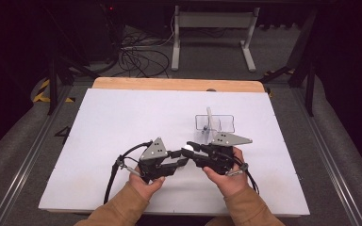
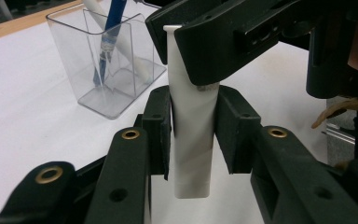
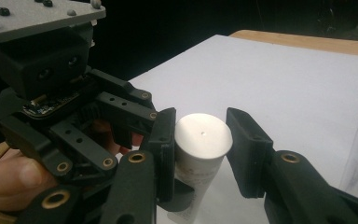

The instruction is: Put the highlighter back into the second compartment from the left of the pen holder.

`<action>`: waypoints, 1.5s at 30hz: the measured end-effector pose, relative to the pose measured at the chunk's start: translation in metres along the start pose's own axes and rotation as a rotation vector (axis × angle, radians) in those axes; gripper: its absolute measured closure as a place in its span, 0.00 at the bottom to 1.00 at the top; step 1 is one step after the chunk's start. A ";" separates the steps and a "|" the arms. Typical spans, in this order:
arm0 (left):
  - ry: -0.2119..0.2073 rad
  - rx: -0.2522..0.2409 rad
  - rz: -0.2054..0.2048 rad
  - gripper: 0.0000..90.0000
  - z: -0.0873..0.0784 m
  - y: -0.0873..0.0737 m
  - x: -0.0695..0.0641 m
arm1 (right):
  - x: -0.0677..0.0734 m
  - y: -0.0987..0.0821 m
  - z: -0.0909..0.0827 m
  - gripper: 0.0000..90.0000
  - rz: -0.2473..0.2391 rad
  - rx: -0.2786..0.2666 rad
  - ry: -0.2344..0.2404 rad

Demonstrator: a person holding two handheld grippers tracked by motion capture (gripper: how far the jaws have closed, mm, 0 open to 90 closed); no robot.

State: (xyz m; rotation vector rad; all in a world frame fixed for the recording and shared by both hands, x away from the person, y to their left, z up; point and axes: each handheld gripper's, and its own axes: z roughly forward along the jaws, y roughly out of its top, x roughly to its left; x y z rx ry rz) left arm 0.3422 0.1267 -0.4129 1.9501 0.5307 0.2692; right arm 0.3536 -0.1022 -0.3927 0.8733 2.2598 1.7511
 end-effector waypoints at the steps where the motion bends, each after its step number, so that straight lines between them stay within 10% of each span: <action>1: 0.003 0.005 -0.003 0.69 0.000 0.000 0.000 | 0.000 0.001 -0.001 0.73 -0.002 -0.002 0.001; 13: 0.047 0.015 0.012 0.49 -0.012 -0.002 0.003 | -0.002 0.017 -0.025 0.73 -0.041 -0.060 -0.050; 45: 0.184 -0.024 -0.008 0.46 -0.082 -0.033 0.015 | -0.026 0.049 -0.077 0.73 -0.133 -0.096 -0.258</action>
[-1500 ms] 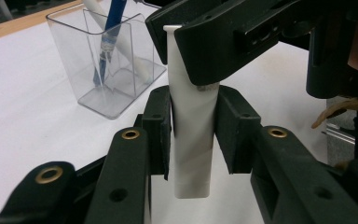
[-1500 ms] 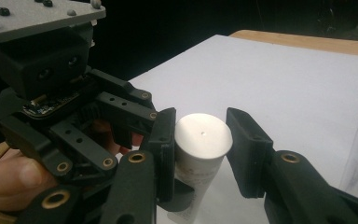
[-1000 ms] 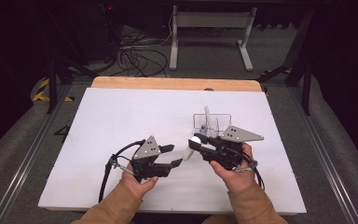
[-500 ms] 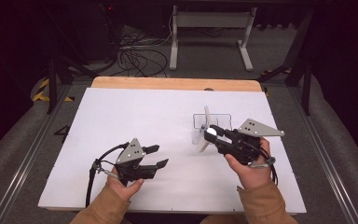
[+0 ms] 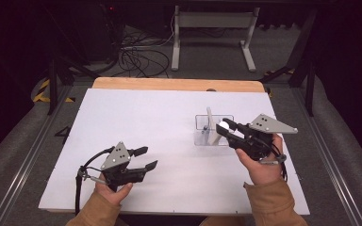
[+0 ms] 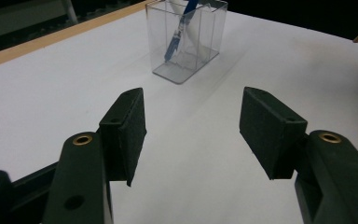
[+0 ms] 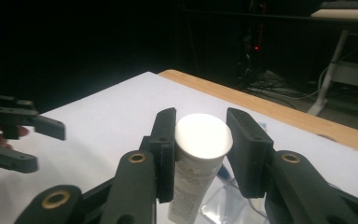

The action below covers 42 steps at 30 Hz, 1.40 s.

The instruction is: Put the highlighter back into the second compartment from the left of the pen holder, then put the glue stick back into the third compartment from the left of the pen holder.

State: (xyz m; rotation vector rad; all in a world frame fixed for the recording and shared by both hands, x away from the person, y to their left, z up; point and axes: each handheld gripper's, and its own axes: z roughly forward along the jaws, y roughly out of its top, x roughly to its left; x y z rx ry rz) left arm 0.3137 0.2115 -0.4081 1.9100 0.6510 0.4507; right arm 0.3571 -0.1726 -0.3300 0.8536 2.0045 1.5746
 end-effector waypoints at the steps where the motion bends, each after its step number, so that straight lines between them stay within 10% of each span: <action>1: 0.008 -0.001 -0.001 0.46 -0.002 -0.001 0.001 | -0.002 0.000 0.000 0.73 -0.002 -0.005 -0.016; 42: 0.081 -0.008 -0.035 0.40 -0.024 -0.016 0.016 | -0.051 -0.024 0.038 0.72 -0.052 0.016 -0.282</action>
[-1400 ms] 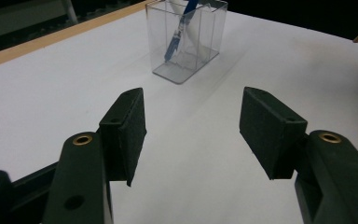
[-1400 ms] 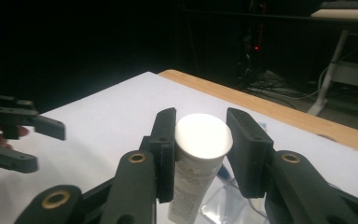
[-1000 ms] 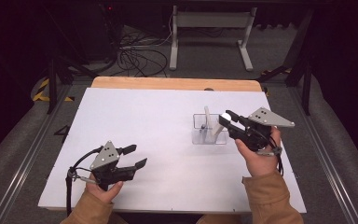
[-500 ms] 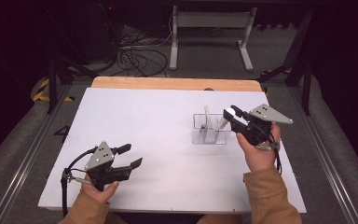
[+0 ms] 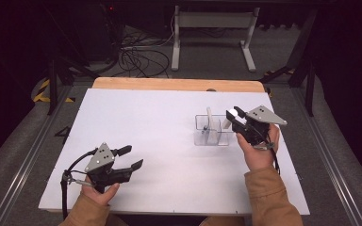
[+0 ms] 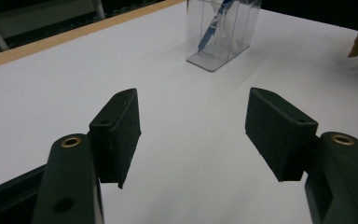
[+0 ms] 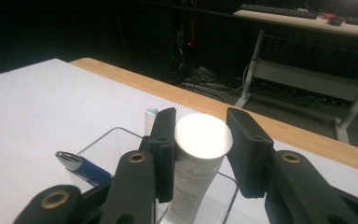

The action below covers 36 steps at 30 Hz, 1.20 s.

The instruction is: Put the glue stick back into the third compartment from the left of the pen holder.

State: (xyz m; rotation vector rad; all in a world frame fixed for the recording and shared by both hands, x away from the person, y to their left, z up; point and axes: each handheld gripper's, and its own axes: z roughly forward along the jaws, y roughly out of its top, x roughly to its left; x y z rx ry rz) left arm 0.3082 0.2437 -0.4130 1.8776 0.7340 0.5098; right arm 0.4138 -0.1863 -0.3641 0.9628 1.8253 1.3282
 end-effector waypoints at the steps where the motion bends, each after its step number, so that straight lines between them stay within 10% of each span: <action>1: 0.000 -0.001 0.000 0.40 0.000 0.000 0.000 | -0.001 -0.001 0.001 0.72 -0.001 0.003 -0.002; 8: 0.001 -0.002 0.003 0.40 -0.001 0.000 0.000 | -0.005 -0.007 0.007 0.71 0.037 0.023 0.015; 11: 0.002 -0.005 0.000 0.40 -0.001 0.000 0.001 | -0.007 -0.010 0.009 0.43 0.079 -0.009 0.009; 36: 0.017 -0.027 -0.008 0.36 -0.012 -0.002 0.008 | 0.001 -0.003 -0.027 0.21 0.037 -0.058 0.077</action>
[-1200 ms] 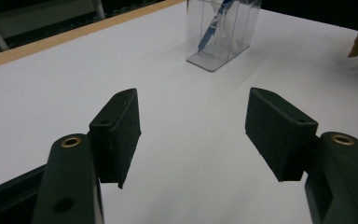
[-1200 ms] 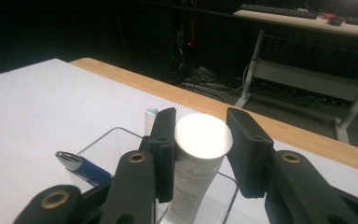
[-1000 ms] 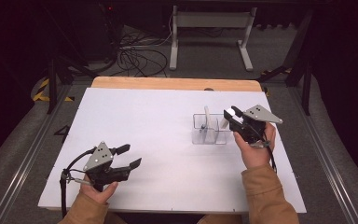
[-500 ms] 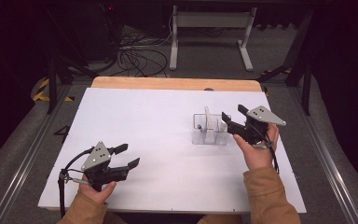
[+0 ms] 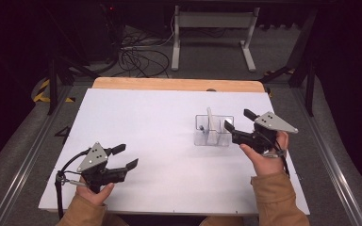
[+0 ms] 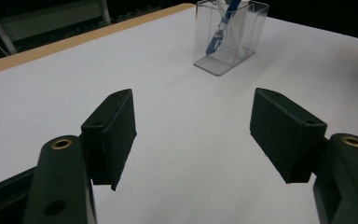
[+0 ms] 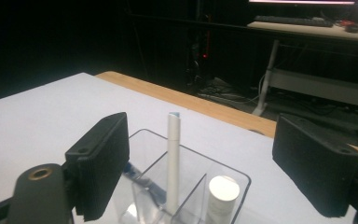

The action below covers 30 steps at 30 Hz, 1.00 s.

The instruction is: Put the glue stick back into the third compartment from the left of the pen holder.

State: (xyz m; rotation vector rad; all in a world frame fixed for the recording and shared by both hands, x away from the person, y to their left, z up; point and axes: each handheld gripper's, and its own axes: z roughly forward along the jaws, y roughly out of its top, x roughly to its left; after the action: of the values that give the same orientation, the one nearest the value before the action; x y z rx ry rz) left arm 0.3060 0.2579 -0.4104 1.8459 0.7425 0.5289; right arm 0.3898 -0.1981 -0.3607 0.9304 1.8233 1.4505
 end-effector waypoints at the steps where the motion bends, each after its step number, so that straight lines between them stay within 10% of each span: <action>1: 0.001 0.000 -0.001 0.35 -0.001 0.000 0.000 | 0.001 0.000 -0.002 0.21 -0.001 -0.002 0.012; 30: 0.016 -0.015 0.004 0.32 -0.015 -0.006 0.005 | 0.014 -0.042 -0.032 0.12 -0.055 0.075 0.149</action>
State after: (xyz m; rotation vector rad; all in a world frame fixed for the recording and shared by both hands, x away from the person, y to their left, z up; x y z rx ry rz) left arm 0.2980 0.2726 -0.4103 1.8312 0.7436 0.5513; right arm 0.3500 -0.2094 -0.3957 0.8199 2.0076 1.4604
